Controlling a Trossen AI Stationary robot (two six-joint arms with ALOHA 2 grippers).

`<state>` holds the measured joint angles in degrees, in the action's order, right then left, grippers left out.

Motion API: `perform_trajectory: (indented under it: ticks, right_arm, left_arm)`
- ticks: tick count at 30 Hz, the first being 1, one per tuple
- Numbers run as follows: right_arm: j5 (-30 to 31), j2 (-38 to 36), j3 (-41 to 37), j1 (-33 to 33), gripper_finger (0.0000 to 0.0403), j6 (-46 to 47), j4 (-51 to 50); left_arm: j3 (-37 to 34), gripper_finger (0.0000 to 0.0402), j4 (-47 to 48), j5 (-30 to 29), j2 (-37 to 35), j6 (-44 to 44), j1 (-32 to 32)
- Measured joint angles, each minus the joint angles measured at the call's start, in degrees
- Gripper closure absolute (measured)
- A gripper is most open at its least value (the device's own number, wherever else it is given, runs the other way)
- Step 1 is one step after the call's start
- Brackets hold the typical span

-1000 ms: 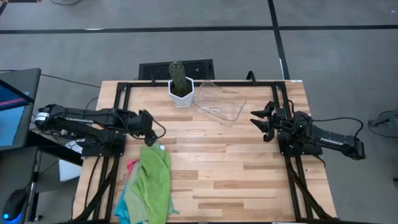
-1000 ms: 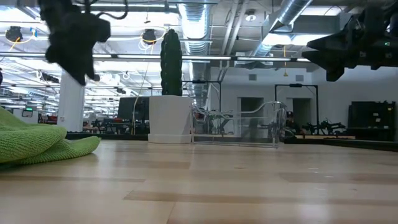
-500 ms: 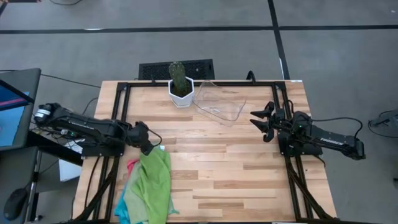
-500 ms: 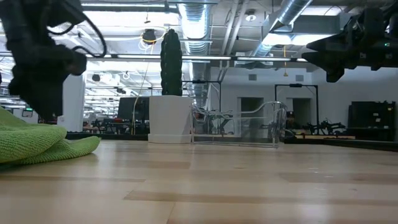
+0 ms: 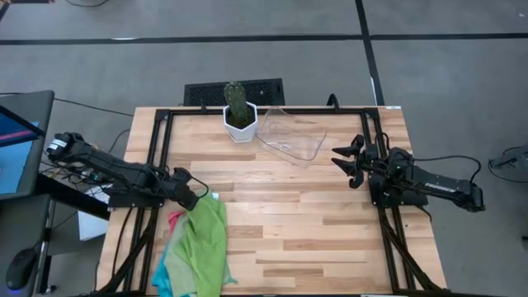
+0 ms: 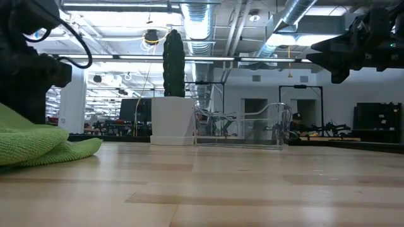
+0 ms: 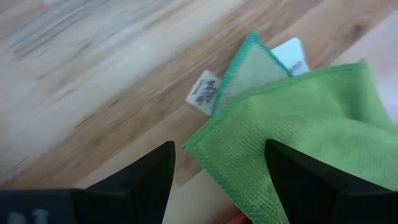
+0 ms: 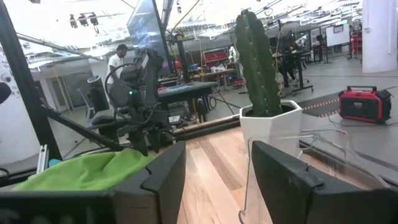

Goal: Fold microfiber towels
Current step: Fold the green towel

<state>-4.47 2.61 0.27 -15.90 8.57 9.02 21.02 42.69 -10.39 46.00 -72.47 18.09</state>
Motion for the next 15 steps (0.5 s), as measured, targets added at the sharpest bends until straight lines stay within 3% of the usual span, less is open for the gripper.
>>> perform_trajectory:
  ticks: [6,15]
  right_arm:
    - [0.0,0.0,0.0,0.0,0.0197,0.0,0.0]
    - [0.0,0.0,0.0,0.0,0.0200,0.0,0.0]
  left_arm:
    - [0.0,0.0174,-1.9,-0.5,0.1,1.2,0.6]
    - [0.0,0.0272,-2.7,-2.9,0.1,1.4,0.6]
